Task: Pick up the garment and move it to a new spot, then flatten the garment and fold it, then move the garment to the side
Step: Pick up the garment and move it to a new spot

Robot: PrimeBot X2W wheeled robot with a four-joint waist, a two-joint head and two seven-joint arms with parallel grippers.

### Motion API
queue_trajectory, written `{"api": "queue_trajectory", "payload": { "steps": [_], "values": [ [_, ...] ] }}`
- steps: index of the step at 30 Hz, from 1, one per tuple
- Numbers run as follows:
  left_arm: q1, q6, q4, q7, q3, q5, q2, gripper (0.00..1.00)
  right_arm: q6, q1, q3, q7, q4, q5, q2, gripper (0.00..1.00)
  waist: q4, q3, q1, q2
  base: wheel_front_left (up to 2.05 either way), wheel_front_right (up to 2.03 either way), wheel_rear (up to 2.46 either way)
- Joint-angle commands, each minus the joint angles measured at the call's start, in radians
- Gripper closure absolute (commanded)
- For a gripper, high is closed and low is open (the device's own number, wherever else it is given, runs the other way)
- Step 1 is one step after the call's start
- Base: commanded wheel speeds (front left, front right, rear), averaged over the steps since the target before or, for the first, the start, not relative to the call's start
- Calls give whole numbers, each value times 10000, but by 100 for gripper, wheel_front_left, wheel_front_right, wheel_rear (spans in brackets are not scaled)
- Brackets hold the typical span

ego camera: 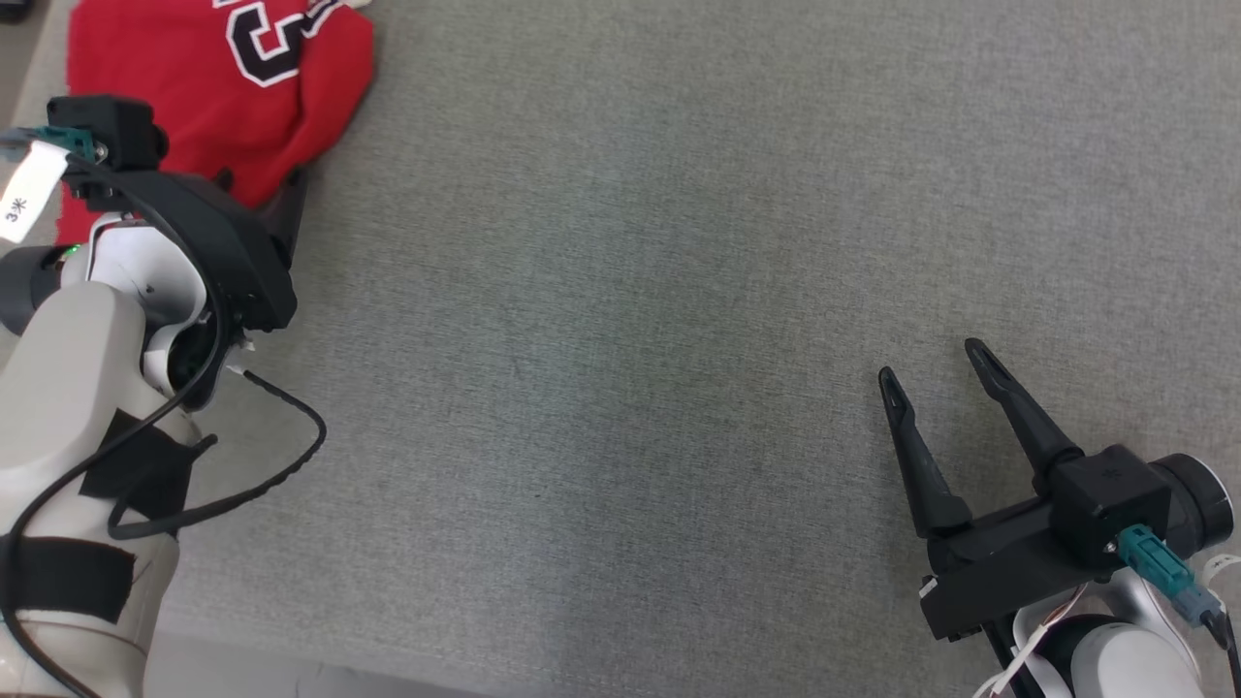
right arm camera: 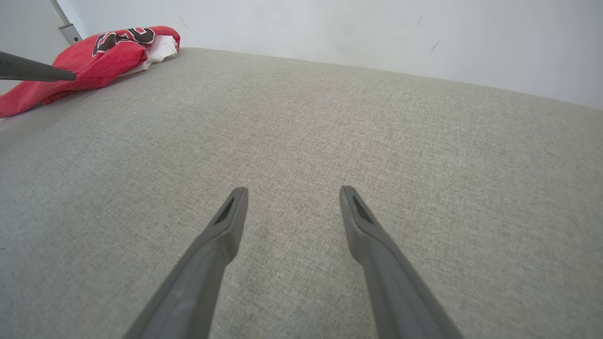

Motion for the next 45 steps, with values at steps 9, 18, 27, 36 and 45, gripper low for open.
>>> {"api": "queue_trajectory", "payload": {
  "steps": [9,18,27,36,45],
  "values": [
    [-533,20,901,-289,-222,88,235,0,-19,163,268,71,-237,-181,-28,0,-522,198,-2,-2,0,0,0],
    [-825,333,1561,-561,-193,5,154,100,-19,275,332,119,-192,-67,-25,0,-752,-11,-2,-2,0,0,0],
    [-1099,348,1705,-1092,-191,-91,175,100,-19,195,644,-88,329,240,-25,0,-800,-815,-2,-2,0,0,0],
    [-1337,277,1311,-1536,-251,-136,172,100,-19,156,907,-380,977,702,-25,0,-992,-1901,-2,-2,0,0,0],
    [-1490,157,382,-1171,-399,-352,-91,100,-19,247,1175,-868,1729,1330,-25,0,-1590,-3037,-2,-2,0,0,0]
  ]
}}
